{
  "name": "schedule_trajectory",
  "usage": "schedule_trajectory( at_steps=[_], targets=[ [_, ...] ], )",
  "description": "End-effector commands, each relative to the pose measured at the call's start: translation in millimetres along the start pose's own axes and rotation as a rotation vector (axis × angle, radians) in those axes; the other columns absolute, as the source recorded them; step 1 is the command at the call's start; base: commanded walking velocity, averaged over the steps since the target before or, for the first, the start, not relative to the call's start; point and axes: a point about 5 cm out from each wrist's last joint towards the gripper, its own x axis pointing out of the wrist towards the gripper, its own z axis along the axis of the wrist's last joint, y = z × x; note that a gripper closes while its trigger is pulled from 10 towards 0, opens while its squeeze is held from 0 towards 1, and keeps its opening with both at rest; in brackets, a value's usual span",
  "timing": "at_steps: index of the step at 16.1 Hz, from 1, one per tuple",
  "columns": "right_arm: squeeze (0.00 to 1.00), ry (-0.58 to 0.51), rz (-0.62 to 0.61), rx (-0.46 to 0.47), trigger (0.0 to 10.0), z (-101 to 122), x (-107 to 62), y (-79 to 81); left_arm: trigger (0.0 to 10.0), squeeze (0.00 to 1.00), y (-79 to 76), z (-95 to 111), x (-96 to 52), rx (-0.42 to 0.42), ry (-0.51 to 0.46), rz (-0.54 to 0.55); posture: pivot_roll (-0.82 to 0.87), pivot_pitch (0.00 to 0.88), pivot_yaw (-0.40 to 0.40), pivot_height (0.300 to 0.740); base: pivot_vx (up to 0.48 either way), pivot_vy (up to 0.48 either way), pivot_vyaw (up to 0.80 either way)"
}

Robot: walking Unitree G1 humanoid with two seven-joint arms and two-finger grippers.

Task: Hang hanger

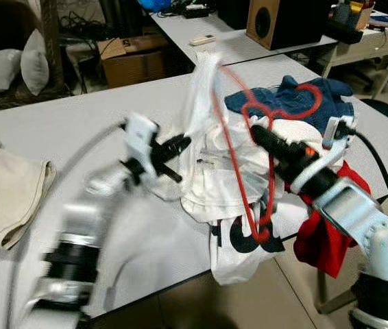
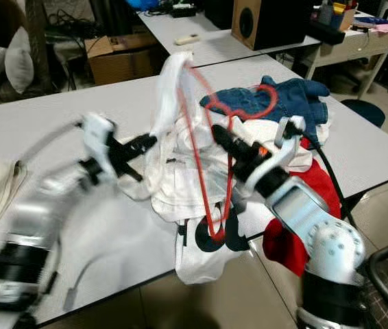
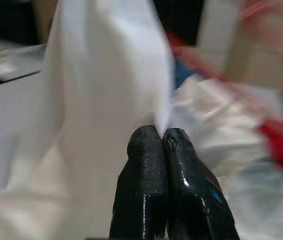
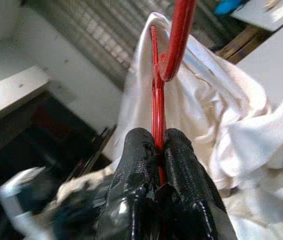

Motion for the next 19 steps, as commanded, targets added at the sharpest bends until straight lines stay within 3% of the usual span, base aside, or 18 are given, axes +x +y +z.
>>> schedule_trajectory(
  at_steps=[1,3,6,12,13,19],
  targets=[
    [0.0,-0.038,-0.03,0.015,10.0,1,8.1,-2.5,0.0,0.0,-0.4,8,-8.1,0.001,0.015,-0.06,-0.04,0.0,0.059,0.74,0.0,0.0,0.0],
    [0.0,-0.04,-0.027,0.069,10.0,-4,20.9,-1.5,0.0,0.0,5.0,14,-12.5,0.038,0.037,-0.04,-0.03,0.0,0.052,0.74,0.0,0.0,0.0],
    [0.0,-0.06,-0.034,0.129,10.0,-7,35.0,0.4,0.0,0.0,3.4,18,-14.9,0.027,0.047,-0.049,-0.02,0.0,0.051,0.74,0.0,0.0,0.0],
    [0.0,-0.198,-0.108,0.332,10.0,-4,70.2,-16.8,0.0,0.0,-16.4,21,-14.7,-0.096,0.109,-0.193,-0.01,0.001,0.06,0.74,0.0,0.0,0.0],
    [0.0,-0.218,-0.108,0.349,10.0,-5,81.3,-15.4,0.0,0.0,-26.2,20,-14.0,-0.145,0.134,-0.26,-0.01,0.002,0.058,0.74,0.0,0.0,0.0],
    [0.0,-0.249,-0.203,0.348,10.0,-11,107.0,-20.8,0.0,0.0,-46.3,24,-10.4,-0.222,0.139,-0.386,0.0,0.005,0.056,0.74,0.0,0.0,0.0]
  ],
)
